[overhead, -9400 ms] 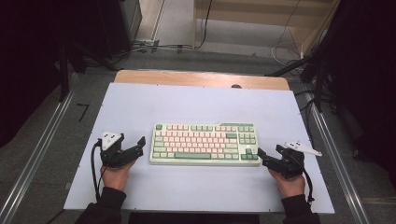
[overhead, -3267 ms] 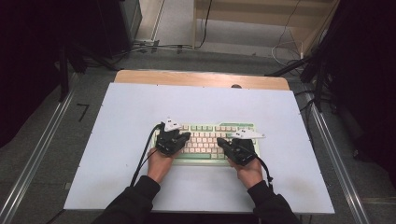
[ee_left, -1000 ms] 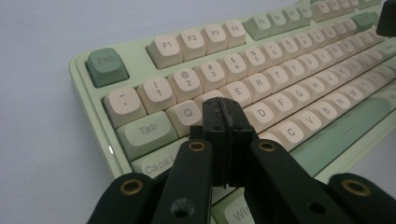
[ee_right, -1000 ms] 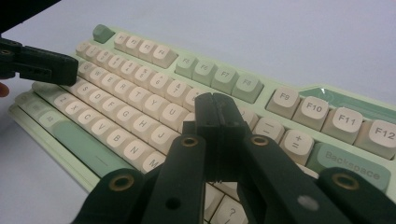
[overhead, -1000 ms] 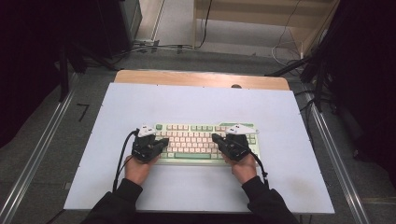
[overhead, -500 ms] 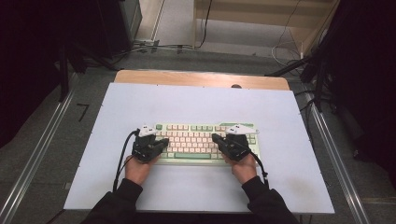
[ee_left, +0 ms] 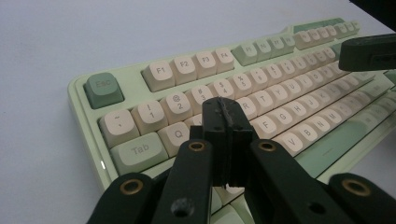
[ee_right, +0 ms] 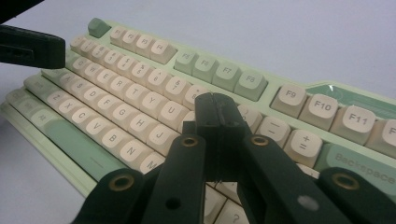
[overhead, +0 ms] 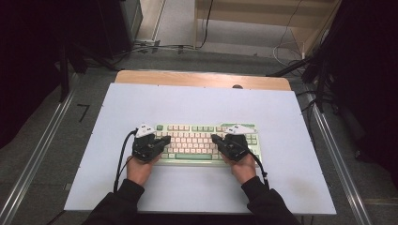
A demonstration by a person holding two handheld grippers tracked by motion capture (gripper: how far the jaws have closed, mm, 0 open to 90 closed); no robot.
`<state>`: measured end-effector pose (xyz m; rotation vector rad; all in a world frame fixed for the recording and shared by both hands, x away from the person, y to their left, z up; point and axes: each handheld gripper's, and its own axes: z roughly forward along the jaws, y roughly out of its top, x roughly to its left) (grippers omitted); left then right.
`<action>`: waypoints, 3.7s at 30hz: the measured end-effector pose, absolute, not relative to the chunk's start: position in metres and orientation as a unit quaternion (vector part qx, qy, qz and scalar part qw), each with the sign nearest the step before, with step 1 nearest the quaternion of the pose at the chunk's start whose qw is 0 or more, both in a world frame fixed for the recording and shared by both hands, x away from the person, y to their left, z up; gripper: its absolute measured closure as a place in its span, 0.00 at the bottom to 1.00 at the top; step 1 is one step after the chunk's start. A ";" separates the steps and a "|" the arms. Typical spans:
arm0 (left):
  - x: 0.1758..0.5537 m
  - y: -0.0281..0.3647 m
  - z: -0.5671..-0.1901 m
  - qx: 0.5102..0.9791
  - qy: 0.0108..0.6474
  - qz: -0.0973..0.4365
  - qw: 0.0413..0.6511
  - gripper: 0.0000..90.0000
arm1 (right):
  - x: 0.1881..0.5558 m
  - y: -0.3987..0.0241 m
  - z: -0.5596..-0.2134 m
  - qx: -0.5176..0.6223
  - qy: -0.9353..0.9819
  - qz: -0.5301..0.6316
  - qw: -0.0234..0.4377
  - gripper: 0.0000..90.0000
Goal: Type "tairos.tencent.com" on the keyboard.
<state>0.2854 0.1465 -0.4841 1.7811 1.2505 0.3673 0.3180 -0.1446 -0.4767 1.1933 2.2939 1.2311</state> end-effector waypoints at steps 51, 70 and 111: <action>0.286 0.146 -0.483 0.720 0.505 0.146 0.453 1.00 | 0.332 -0.118 -0.490 0.413 0.809 0.398 0.126 0.97; 0.287 0.142 -0.481 0.719 0.501 0.147 0.458 1.00 | 0.325 -0.122 -0.479 0.408 0.803 0.416 0.127 0.97; 0.309 0.106 -0.489 0.742 0.489 0.144 0.436 1.00 | 0.321 -0.137 -0.472 0.416 0.793 0.424 0.132 0.97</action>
